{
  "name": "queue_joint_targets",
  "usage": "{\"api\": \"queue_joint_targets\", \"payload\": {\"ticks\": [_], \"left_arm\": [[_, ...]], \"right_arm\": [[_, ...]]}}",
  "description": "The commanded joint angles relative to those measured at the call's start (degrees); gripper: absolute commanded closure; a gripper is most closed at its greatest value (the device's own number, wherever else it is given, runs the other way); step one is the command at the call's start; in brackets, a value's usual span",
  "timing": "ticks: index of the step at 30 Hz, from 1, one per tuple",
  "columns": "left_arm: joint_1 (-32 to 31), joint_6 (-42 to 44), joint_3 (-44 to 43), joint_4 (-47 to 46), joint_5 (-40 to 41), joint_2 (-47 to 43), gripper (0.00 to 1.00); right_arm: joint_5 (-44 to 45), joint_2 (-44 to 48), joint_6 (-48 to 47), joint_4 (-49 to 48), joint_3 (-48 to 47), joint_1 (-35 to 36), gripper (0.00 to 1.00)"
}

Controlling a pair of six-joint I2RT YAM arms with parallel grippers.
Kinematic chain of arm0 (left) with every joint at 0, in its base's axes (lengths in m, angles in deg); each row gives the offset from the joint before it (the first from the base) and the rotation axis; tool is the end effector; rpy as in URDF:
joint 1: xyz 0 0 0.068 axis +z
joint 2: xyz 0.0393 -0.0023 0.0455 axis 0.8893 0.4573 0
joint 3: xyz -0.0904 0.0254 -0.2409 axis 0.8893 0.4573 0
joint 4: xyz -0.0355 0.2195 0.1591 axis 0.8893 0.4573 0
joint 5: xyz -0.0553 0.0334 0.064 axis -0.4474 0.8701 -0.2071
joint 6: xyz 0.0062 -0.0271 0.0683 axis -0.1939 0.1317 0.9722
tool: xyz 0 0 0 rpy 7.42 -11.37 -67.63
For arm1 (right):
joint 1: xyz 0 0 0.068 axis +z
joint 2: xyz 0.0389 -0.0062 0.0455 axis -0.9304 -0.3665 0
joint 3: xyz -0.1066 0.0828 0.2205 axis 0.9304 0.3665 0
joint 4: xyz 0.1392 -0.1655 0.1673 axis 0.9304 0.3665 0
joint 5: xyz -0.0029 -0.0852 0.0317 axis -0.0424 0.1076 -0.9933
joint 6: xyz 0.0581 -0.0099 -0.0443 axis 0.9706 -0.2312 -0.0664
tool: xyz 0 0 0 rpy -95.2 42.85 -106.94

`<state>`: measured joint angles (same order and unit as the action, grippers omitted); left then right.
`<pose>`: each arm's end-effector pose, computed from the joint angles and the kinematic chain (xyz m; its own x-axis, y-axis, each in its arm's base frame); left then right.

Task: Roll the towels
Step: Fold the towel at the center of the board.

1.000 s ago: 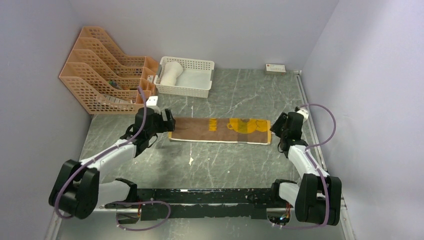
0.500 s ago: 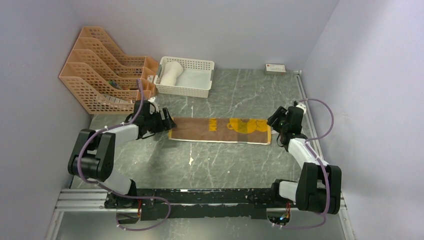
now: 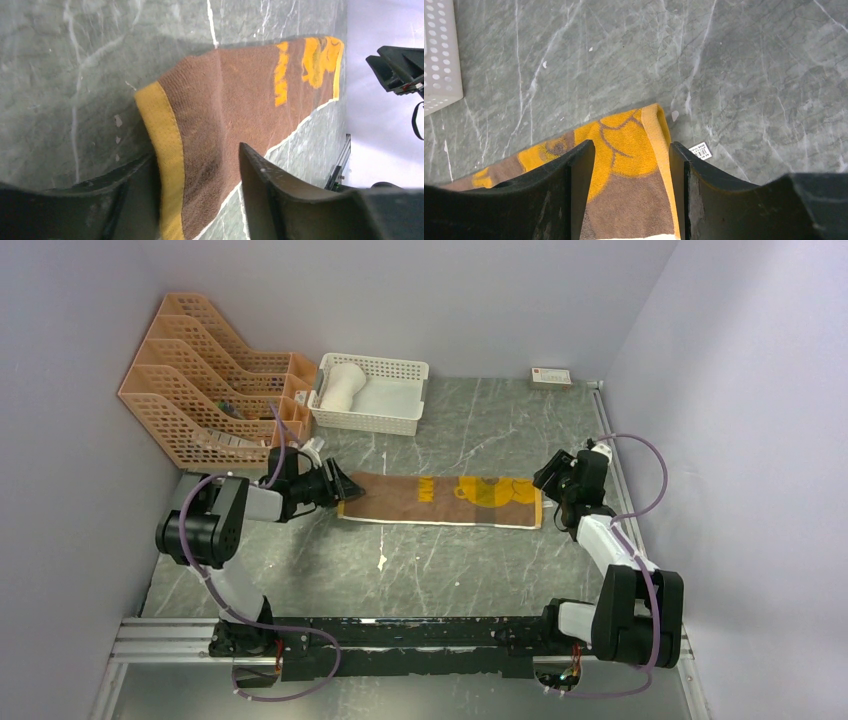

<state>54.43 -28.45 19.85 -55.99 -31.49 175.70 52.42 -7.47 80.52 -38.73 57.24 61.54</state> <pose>0.3150 -0.0845 0.0738 -0.8319 -0.3146 -0.4571 0.1681 0.6422 -0.7479 0.2849 -0.0321 0.1603 -0.4325 0.5260 -0.7323 0.3262 0.8485 0.4168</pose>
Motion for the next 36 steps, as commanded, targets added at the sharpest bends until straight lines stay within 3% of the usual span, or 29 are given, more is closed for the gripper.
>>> {"api": "queue_joint_targets", "payload": {"ticks": [1,6,11,12,13,20,24,31,36], "left_arm": [[-0.1,-0.4,3.9,7.1,0.9,3.2,0.40],[0.3,0.9,3.0,14.4,6.8,-0.9,0.50],[2.1,4.2,-1.1,26.6,13.5,-7.5,0.78],[2.7,4.8,-2.0,29.0,14.5,-8.7,0.90],[3.1,5.6,-2.9,31.0,15.2,-10.1,0.93],[5.8,12.1,-10.3,43.5,19.2,-15.4,0.93],[7.4,21.6,-18.3,55.1,28.8,-16.7,0.93],[7.8,23.1,-23.9,63.4,48.6,-18.0,0.93],[8.2,22.7,-26.2,67.1,51.6,-17.5,0.93]], "right_arm": [[-1.0,-0.5,0.2,-0.6,-1.1,-0.3,0.43],[-1.3,-0.5,-0.1,-0.8,-0.8,-0.3,0.43],[-2.4,-0.4,0.0,-1.0,-0.5,-0.3,0.43],[-2.9,-0.4,0.1,-1.2,-0.4,-0.3,0.43],[-3.4,-0.4,0.3,-1.3,-0.4,-0.4,0.43],[-4.5,0.1,0.2,-0.8,-0.3,-0.3,0.43],[-6.5,0.5,1.0,-1.1,0.6,-0.3,0.43],[-9.4,-0.7,1.8,-1.0,1.0,-0.2,0.43],[-10.6,-1.8,1.8,1.1,-0.8,-0.2,0.43]]}}
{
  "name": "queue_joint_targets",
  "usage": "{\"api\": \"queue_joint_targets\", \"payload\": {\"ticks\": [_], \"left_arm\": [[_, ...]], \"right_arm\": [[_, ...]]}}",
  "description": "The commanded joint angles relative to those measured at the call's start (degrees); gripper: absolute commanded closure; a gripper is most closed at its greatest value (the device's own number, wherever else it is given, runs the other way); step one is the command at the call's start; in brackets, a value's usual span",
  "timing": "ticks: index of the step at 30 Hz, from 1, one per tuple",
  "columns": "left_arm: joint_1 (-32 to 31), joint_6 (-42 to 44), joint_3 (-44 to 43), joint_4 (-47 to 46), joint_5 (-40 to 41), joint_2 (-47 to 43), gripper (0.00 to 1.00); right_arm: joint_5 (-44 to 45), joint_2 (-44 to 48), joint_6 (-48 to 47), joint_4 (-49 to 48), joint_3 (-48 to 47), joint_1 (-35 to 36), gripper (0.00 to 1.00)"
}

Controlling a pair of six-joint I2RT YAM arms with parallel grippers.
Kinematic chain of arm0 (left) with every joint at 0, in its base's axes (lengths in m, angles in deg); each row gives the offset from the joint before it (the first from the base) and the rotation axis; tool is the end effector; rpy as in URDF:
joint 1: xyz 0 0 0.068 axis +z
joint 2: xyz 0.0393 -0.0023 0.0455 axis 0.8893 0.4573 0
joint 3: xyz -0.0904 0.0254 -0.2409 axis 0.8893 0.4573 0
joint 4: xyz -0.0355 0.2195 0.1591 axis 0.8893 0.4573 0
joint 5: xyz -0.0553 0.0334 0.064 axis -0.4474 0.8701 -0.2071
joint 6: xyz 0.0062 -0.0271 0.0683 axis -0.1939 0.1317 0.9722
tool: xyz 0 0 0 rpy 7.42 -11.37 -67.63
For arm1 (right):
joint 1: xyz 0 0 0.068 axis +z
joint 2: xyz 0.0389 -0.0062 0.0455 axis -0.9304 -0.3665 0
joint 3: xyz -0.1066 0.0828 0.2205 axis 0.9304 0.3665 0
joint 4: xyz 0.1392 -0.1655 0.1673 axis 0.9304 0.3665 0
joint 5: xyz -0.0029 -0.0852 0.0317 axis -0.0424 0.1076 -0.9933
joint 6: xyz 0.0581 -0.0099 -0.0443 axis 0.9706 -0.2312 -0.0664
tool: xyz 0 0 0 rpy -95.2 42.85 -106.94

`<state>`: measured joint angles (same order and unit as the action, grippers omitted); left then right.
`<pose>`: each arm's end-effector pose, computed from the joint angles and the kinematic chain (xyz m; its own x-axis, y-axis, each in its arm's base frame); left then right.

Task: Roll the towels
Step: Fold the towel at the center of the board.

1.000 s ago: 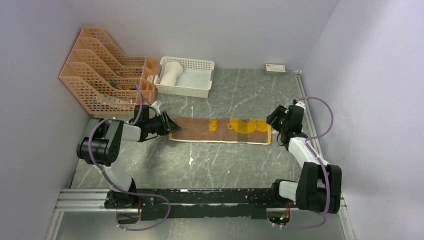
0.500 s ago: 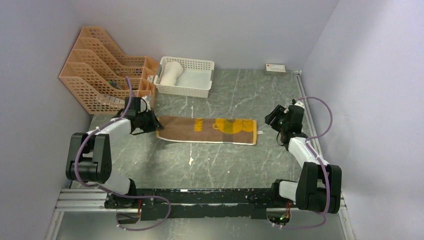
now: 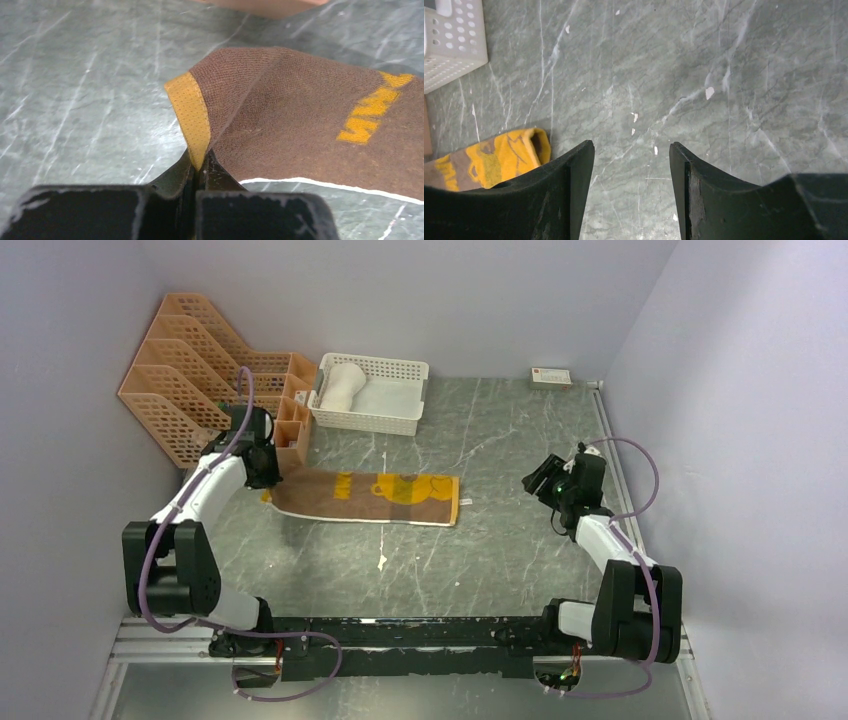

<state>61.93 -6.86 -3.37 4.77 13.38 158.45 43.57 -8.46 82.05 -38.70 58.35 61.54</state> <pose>0.3217 0.0027 0.1914 -0.8197 -0.1880 -0.5411 -0.2192 0.9756 -0.0070 0.2820 -0.0222 0.1495 -0.5127 0.5501 -0.6592 0.2429 0.8294 0.5031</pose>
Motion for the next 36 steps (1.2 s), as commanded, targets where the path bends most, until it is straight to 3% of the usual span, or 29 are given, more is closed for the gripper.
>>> {"api": "queue_joint_targets", "payload": {"ticks": [1,6,9,15,21,30,36], "left_arm": [[0.7,0.7,-3.9,7.3,5.6,-0.1,0.93],[-0.7,-4.9,-7.2,7.9,-7.2,-1.1,0.93],[-5.0,-10.1,-8.7,6.4,-12.0,-0.5,0.93],[-20.0,-16.0,-18.5,10.6,-8.7,11.1,0.93],[-28.8,-19.1,-29.5,13.1,-7.8,25.4,0.93],[-37.8,-18.9,-47.7,15.9,-12.0,41.1,0.93],[-39.8,-15.8,-51.1,16.4,-17.7,44.9,0.93]], "right_arm": [[-1.8,-0.7,0.2,1.3,-2.0,-0.1,0.43],[-1.3,0.0,-0.1,2.6,-2.5,-0.1,0.43],[-1.5,-0.1,-0.5,3.3,-2.6,-0.1,0.42],[-2.3,-0.8,-1.2,4.3,-2.7,-0.1,0.42],[-2.7,-0.7,-1.9,4.9,-2.7,-0.1,0.42],[-3.6,-2.0,-1.9,4.5,-2.5,-0.1,0.42],[-4.3,-3.2,-1.6,4.0,-2.4,-0.1,0.42]]}}
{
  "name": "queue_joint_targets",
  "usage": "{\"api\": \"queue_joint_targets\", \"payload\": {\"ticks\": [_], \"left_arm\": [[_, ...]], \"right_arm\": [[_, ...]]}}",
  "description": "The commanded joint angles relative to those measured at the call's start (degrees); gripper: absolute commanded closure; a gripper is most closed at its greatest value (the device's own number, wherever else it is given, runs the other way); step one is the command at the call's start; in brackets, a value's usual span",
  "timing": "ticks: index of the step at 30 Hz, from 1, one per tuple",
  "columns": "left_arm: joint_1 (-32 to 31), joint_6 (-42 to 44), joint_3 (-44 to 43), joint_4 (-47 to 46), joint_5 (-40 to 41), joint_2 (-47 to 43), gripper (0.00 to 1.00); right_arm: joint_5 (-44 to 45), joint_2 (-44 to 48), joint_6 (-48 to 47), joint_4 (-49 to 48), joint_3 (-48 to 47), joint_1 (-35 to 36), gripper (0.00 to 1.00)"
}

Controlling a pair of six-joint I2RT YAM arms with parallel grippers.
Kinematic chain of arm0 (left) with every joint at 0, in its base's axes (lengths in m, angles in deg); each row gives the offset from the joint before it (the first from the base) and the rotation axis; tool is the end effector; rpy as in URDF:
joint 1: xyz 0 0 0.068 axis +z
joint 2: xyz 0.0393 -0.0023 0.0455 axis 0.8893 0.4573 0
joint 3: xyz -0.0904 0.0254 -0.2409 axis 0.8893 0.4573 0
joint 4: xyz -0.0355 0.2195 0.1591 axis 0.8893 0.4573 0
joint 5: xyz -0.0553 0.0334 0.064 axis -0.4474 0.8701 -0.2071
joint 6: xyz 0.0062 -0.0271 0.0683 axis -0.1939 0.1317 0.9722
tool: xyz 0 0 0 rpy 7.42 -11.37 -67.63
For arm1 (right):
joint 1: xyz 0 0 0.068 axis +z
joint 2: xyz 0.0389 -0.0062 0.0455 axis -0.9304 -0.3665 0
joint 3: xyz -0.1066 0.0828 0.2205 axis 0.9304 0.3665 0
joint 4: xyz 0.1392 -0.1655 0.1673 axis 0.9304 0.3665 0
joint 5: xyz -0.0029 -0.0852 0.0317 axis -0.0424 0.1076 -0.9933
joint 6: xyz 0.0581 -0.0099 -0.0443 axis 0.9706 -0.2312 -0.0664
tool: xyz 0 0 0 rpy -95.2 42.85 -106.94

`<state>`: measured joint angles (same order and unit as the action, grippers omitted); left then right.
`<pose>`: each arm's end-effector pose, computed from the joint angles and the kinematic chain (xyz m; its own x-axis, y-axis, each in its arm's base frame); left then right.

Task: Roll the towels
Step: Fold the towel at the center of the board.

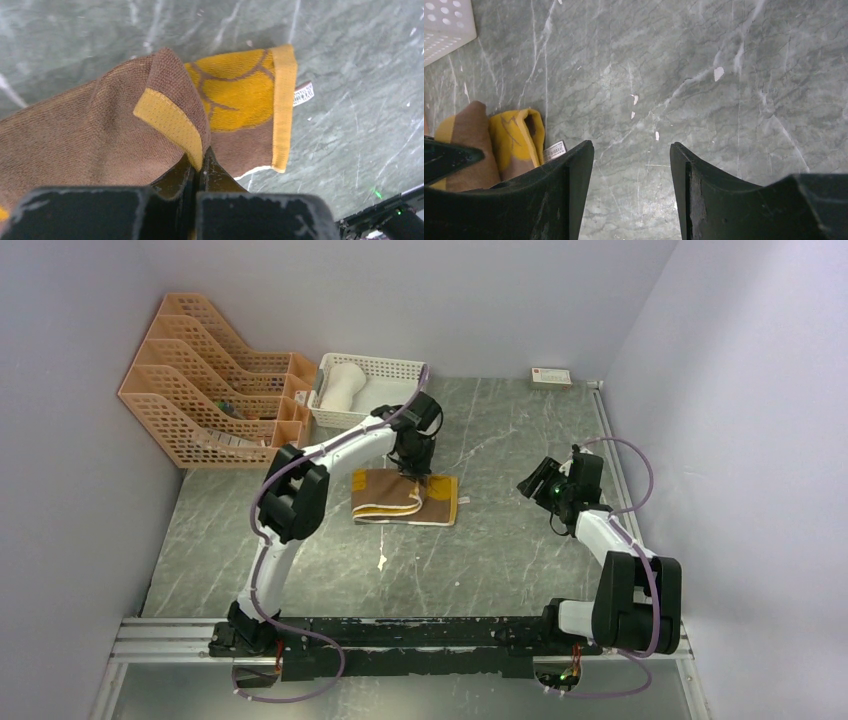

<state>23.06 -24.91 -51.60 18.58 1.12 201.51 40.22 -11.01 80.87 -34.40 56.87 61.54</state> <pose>0.3690 -0.3140 0.1584 -0.9422 0.1418 -0.3037 0.2281 0.9351 -0.2711 0.2824 -0.0187 0.1391 -0.5985 0.5365 -0.5949 0.2378 0.8282 0.5075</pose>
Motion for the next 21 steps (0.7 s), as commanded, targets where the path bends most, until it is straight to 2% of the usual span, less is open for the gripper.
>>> {"api": "queue_joint_targets", "payload": {"ticks": [1,12,14,16,17,18,21], "left_arm": [[-1.2,2.8,-2.9,2.9,-5.7,2.0,0.93],[-2.9,2.6,1.0,-0.5,-10.8,2.7,0.92],[-2.9,2.0,0.4,-0.7,-11.1,3.4,0.69],[-3.0,1.3,0.0,-1.9,-10.9,3.2,0.35],[-3.0,0.9,0.1,-2.9,-10.7,2.6,0.13],[-2.9,0.5,-0.1,-3.8,-10.5,1.9,0.01],[-2.8,0.0,-1.4,-6.3,-10.3,-0.6,0.01]], "right_arm": [[-1.1,-0.8,-0.4,-0.4,-0.9,-0.1,0.42],[-1.9,-2.4,-0.2,-0.6,-1.0,-0.1,0.42],[-1.9,-2.4,-0.3,-0.3,-1.1,-0.1,0.42],[-1.8,-2.4,-0.5,-0.1,-1.3,-0.1,0.42],[-1.8,-2.2,-0.5,-0.1,-1.3,-0.1,0.42],[-1.9,-2.1,-0.6,-0.1,-1.4,-0.1,0.42],[-3.3,-1.0,-0.4,-1.3,-0.9,-0.1,0.42]]}}
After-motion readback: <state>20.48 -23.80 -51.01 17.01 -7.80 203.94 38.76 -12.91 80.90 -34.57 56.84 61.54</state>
